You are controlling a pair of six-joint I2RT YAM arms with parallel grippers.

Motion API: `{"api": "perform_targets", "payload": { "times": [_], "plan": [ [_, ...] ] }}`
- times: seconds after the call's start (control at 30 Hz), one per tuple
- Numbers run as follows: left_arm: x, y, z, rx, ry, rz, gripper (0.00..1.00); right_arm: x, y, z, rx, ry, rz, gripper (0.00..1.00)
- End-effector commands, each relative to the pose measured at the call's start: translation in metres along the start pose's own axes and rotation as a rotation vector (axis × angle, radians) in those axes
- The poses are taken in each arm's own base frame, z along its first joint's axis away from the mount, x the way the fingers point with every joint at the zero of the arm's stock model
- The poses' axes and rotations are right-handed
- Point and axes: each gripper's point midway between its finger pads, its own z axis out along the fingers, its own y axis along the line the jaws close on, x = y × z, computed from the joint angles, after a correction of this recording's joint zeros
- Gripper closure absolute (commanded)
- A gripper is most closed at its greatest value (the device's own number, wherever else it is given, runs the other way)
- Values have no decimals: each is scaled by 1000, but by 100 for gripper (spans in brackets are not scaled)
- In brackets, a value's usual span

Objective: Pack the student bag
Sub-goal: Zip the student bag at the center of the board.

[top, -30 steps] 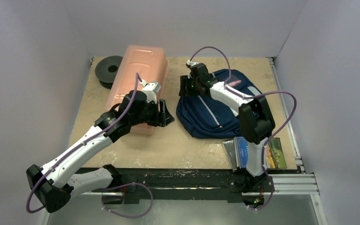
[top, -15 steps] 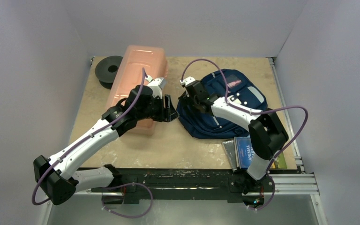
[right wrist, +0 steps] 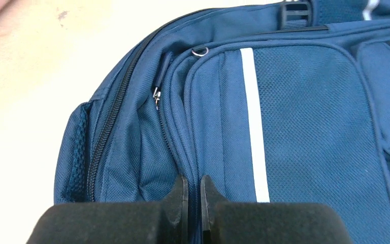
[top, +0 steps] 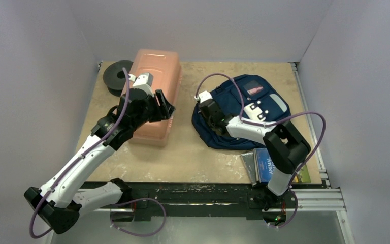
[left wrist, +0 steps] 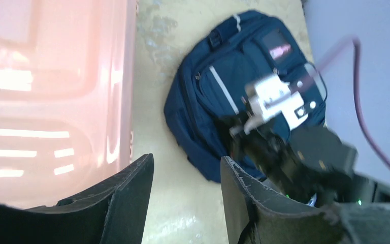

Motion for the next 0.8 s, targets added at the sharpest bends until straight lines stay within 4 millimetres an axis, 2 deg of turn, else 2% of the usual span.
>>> {"api": "perform_targets", "payload": {
  "times": [0.0,0.03,0.07,0.17,0.27,0.3,0.4,0.47,0.53,0.6,0.7,0.77],
  "plan": [
    [-49,-23,12,94,-51,-42,51,-41,-19,-33,-55,-245,130,100],
    [-53,-30,20,132,-34,-24,51,-45,-16,-38,-114,-273,138,100],
    [-56,-42,28,181,-11,2,51,-48,-21,-41,-129,-291,155,100],
    [-49,-76,59,348,119,69,54,-53,-34,-48,-194,-330,203,100],
    [-39,-103,95,441,259,48,58,-55,-46,-57,-197,-367,223,100],
    [-41,-112,106,454,284,32,59,-58,-50,-61,-197,-382,227,100],
    [-29,-123,137,420,333,30,57,-58,-57,-68,-205,-415,253,100],
    [-18,-119,162,344,327,51,54,-56,-60,-71,-213,-430,272,100],
    [-10,-119,175,306,347,35,54,-56,-65,-73,-208,-453,300,100],
    [1,-117,180,278,372,11,55,-56,-72,-72,-204,-455,334,100],
    [16,-121,177,331,342,87,54,-58,-77,-72,-236,-443,373,100],
    [29,-109,173,350,325,127,50,-60,-80,-75,-253,-443,404,100]
  ]
}}
